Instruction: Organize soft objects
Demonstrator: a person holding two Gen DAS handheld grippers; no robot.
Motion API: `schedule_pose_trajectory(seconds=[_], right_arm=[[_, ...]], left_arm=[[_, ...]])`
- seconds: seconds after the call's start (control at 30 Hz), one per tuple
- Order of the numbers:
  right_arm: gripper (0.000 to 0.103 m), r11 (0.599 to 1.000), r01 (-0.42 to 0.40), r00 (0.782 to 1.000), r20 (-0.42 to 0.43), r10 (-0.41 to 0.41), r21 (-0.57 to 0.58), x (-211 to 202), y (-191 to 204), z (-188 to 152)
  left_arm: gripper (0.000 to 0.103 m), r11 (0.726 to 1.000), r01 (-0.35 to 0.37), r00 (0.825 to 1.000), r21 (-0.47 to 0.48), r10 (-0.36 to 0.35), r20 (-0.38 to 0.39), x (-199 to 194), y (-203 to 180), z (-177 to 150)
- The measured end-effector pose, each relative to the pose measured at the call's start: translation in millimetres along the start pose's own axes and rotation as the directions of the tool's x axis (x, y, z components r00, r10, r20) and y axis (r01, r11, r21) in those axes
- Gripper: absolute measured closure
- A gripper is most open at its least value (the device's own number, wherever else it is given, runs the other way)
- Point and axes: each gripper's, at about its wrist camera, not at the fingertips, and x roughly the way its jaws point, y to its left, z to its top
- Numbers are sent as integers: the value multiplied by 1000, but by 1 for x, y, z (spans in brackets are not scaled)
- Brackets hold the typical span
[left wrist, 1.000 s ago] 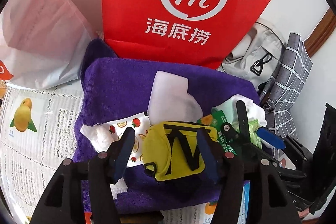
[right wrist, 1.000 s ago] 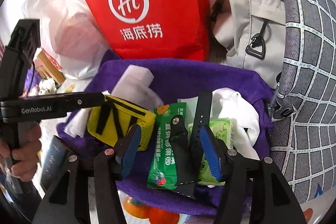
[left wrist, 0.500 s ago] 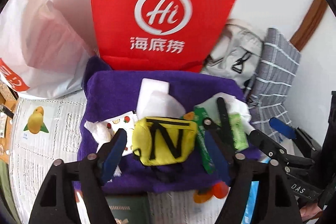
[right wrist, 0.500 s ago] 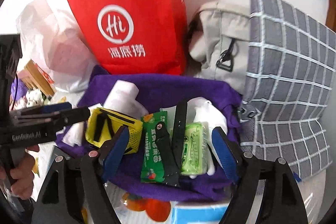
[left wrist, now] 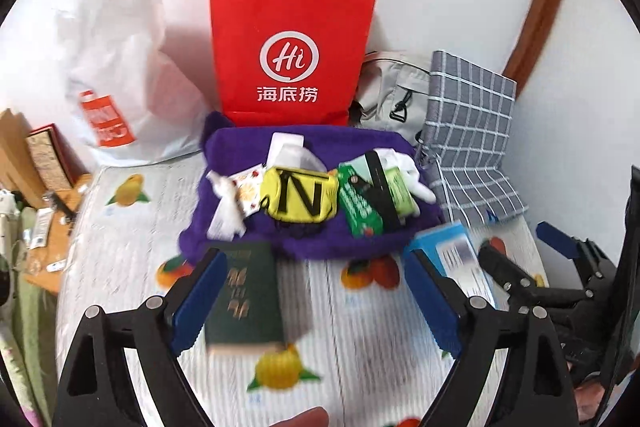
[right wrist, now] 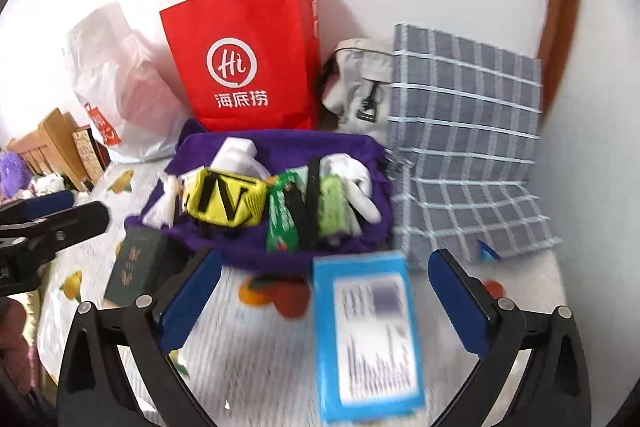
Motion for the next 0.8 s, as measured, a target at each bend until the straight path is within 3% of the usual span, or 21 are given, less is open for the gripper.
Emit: schedule_pose_trajectory(seconds=[0.2, 0.3, 0.47, 0.8], right_arm=[[1, 998, -15, 1000, 20, 14, 57, -63, -1, -43], [1, 999, -18, 1000, 21, 17, 45, -84, 6, -64], [1, 999, -25, 1000, 3, 24, 35, -118, 11, -97], [1, 998, -24, 999, 33, 22, 64, -175, 1, -150]], left_arm=[[13, 1000, -22, 999, 9, 21, 41, -57, -13, -53], [13, 998, -57, 996, 21, 55, 64, -78, -21, -77], [13, 999, -52, 992, 6, 51, 111, -115, -28, -118], [13, 997, -76, 986, -9, 77, 145, -154, -33, -161]])
